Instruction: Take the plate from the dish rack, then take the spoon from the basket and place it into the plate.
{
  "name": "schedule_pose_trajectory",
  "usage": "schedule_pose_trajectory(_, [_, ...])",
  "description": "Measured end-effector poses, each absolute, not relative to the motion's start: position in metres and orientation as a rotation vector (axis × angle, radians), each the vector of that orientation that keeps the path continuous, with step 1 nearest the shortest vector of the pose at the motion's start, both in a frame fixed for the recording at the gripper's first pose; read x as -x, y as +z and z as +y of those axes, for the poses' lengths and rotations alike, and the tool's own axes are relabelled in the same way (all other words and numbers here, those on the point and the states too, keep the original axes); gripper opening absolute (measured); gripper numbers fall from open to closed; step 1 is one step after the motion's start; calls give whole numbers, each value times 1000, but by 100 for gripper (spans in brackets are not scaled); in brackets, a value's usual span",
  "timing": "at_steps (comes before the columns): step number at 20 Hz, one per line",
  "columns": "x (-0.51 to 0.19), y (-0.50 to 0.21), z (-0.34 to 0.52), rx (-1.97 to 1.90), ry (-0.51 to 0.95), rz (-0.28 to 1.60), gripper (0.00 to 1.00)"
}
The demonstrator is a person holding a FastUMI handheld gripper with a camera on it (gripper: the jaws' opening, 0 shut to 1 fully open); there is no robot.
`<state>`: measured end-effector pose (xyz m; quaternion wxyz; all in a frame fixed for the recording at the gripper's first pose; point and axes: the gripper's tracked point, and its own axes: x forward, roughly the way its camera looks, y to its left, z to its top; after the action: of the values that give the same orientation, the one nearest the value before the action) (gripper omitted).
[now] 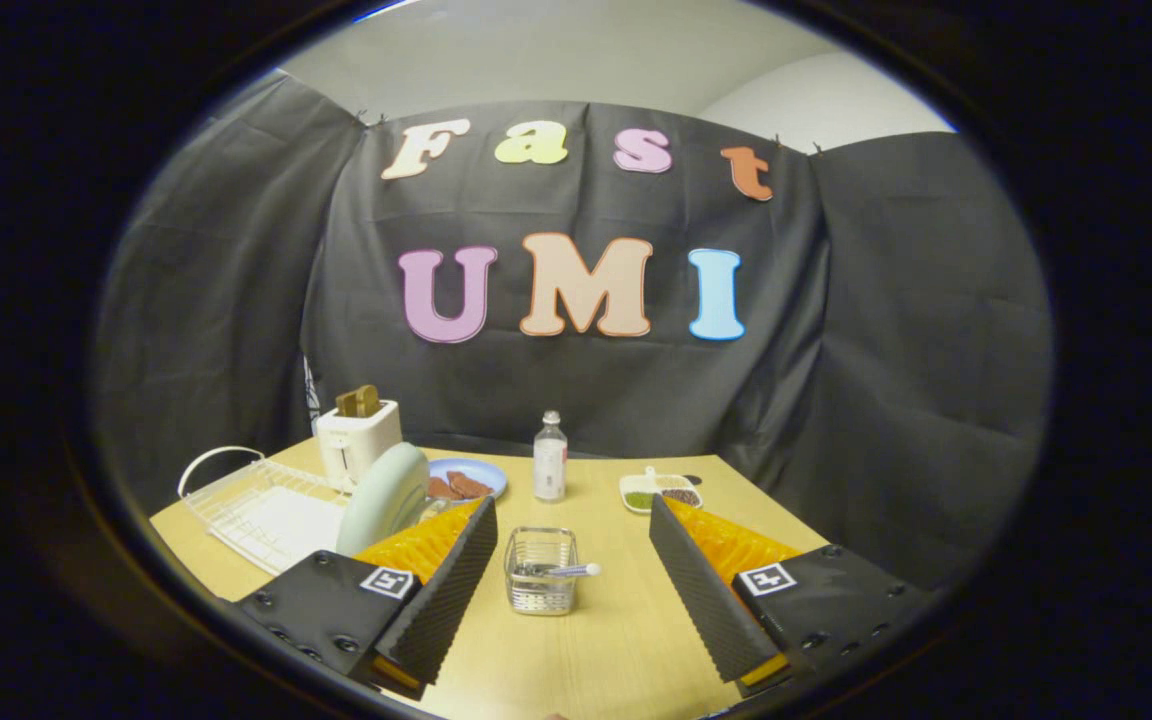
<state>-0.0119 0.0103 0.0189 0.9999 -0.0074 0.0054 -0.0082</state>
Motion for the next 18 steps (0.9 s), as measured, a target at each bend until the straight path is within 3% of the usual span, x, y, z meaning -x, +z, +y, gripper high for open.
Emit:
schedule_pose_trajectory(6, [18, 53, 20, 11, -49, 0, 100])
schedule_pose_trajectory(13, [-2, 127, 99, -94, 107, -107, 100])
schedule_pose_trajectory(18, [-40, 103, 142, -174, 141, 66, 100])
